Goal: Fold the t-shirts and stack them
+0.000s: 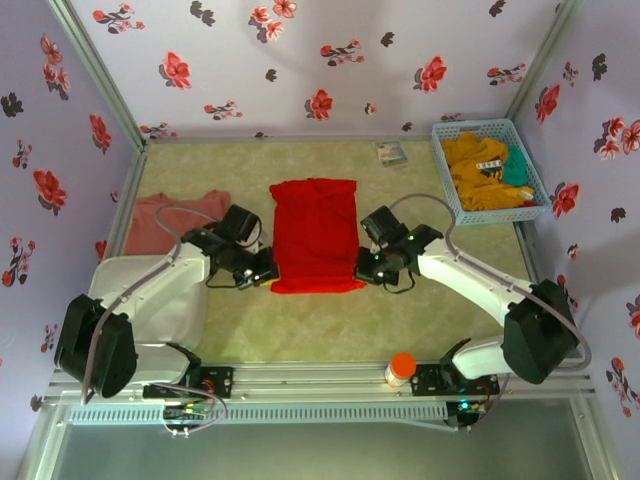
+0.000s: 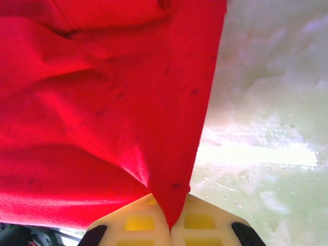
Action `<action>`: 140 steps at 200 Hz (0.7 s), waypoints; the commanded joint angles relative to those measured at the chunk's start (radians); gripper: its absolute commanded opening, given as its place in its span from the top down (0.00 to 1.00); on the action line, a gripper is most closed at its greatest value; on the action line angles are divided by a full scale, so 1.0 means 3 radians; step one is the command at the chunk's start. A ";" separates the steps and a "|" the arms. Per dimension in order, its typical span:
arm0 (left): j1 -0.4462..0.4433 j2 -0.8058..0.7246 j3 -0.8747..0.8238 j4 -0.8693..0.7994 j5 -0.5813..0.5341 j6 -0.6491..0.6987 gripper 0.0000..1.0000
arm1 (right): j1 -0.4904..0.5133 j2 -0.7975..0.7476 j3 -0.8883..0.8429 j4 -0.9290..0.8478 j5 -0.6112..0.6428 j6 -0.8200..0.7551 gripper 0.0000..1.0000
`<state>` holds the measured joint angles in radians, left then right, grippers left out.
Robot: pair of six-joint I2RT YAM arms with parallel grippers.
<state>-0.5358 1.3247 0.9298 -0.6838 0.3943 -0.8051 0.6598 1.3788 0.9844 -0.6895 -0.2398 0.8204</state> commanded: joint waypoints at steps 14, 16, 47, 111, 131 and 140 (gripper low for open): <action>0.0259 0.0224 0.0404 -0.0316 0.0142 0.0090 1.00 | -0.0229 0.0165 0.0472 -0.0179 0.0045 -0.0059 1.00; 0.0278 0.0241 0.0416 -0.0318 0.0166 0.0087 1.00 | -0.0241 0.0176 0.0485 -0.0172 0.0039 -0.0061 1.00; 0.0505 0.0514 0.0611 -0.0267 0.0459 0.0137 1.00 | -0.0411 0.0357 0.0763 -0.0144 -0.0112 -0.0150 1.00; 0.0722 0.1110 0.1265 -0.0520 0.0667 0.0412 1.00 | -0.0641 0.0767 0.1172 -0.0170 -0.0306 -0.0303 1.00; 0.0760 0.1270 0.1448 -0.0571 0.0684 0.0463 1.00 | -0.0700 0.0881 0.1319 -0.0192 -0.0346 -0.0337 1.00; 0.0782 0.1330 0.1520 -0.0588 0.0695 0.0478 1.00 | -0.0720 0.0932 0.1386 -0.0213 -0.0362 -0.0352 1.00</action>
<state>-0.3264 1.6779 1.3186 -0.7975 0.5785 -0.7101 0.4679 1.6257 1.3323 -0.7162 -0.3298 0.7483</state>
